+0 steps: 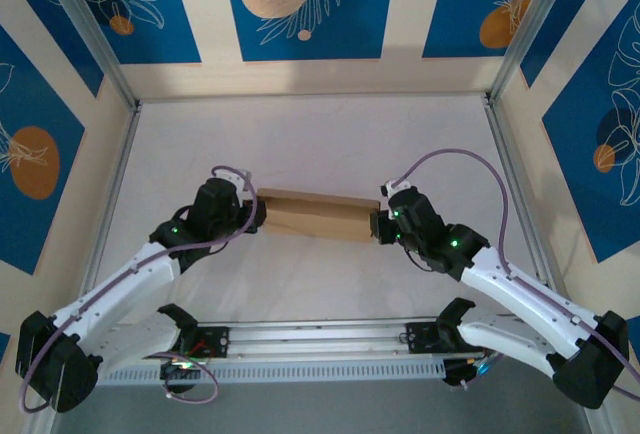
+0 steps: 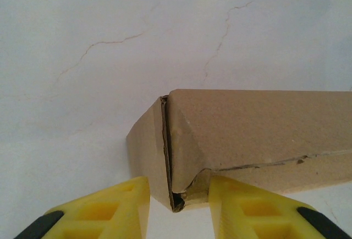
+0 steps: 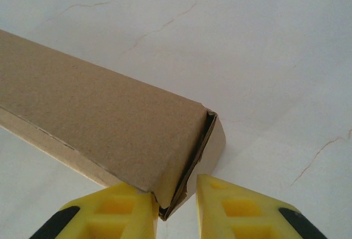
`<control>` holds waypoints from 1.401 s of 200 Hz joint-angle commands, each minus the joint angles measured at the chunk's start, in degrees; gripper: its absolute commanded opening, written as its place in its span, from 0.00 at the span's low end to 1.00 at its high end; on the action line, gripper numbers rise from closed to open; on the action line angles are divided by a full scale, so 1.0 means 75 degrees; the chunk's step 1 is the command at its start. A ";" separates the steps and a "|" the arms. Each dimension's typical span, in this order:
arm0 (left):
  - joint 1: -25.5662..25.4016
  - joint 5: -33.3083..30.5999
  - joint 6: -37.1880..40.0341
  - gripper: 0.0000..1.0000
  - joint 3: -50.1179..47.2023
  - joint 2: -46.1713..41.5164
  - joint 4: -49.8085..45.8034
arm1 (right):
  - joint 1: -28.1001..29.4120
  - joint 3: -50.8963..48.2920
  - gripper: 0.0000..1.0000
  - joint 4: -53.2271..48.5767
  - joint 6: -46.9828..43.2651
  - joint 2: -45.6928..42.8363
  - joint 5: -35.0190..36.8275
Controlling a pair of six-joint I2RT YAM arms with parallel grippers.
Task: Fold the paper box
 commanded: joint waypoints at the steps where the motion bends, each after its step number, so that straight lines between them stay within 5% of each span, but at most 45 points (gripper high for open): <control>1: -0.0024 -0.0046 -0.0015 0.34 0.0101 0.0170 -0.0139 | -0.0099 -0.0074 0.26 -0.0714 -0.0072 -0.0059 -0.0445; 59: -0.0025 -0.0072 0.0010 0.34 0.0346 0.0488 -0.0149 | -0.0772 0.0262 0.51 -0.0838 -0.0580 -0.0005 -0.1555; 188: 0.0001 0.0086 0.0246 0.36 0.1688 0.2106 -0.0755 | -0.2227 0.0885 0.63 -0.0834 -0.0943 0.0388 -0.5099; 280: 0.0001 0.0016 0.0275 0.34 0.1624 0.2156 -0.0668 | -0.2543 0.1247 0.70 -0.1323 -0.1088 0.0280 -0.5427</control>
